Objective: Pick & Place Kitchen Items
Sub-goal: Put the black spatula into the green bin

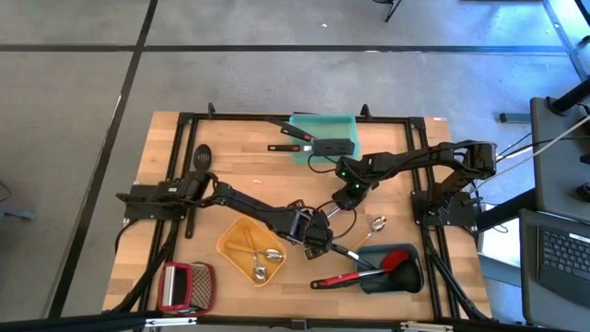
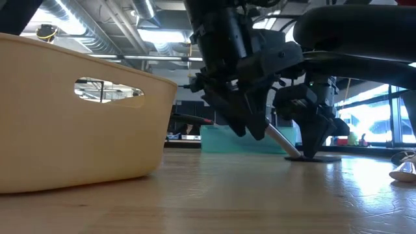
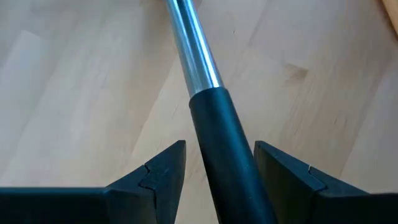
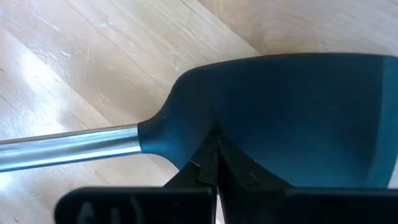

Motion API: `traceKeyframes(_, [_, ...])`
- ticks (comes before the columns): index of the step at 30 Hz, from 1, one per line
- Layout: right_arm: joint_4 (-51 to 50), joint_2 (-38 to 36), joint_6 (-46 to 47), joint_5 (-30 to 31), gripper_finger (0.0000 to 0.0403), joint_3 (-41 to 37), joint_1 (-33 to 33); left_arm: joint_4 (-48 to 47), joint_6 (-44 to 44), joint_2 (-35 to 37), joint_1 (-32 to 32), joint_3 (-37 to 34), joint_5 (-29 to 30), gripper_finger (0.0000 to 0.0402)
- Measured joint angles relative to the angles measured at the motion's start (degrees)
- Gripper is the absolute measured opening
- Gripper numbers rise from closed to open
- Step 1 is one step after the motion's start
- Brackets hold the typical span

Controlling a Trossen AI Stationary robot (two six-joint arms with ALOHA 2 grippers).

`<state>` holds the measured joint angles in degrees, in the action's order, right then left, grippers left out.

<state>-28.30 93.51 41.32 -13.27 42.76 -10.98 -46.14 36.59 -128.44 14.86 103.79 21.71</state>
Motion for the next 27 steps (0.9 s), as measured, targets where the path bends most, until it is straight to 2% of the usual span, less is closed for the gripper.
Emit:
traceKeyframes(3, [0.17,0.00,-0.13,0.17,0.0001,-0.02,0.00,-0.49,0.16,0.00,-0.60,0.00,-1.44,0.0180])
traceKeyframes(6, [0.88,0.00,-1.77,-0.32,0.0001,-0.11,-0.04,-1.57,0.16,0.00,-0.93,0.00,-1.61,0.0156])
traceKeyframes(12, [2.26,-2.28,-8.76,-2.55,0.0001,1.09,-0.03,-5.66,1.27,0.00,-2.02,-0.04,-4.21,0.0051])
traceKeyframes(19, [-0.22,-11.60,-14.95,-4.36,0.0001,7.56,-0.22,-8.77,0.68,1.14,-1.85,-0.01,-5.72,0.0052])
traceKeyframes(27, [-0.87,-24.03,-17.27,-1.43,0.0001,15.57,-0.26,-12.86,-5.96,4.82,-3.70,0.00,-6.29,0.0052])
